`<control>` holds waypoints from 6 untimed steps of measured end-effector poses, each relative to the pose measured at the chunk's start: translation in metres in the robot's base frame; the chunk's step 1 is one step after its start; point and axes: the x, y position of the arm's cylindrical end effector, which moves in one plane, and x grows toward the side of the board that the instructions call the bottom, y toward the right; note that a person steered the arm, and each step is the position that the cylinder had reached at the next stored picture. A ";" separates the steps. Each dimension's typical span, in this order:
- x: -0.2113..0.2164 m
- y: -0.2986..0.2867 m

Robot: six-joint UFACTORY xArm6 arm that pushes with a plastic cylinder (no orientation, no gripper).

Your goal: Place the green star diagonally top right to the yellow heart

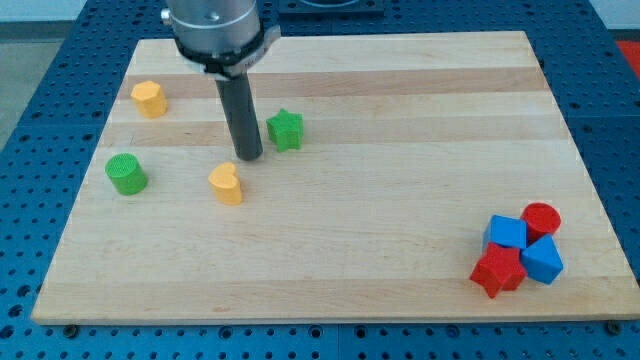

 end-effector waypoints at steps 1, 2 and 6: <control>-0.055 0.061; -0.069 0.132; -0.009 0.045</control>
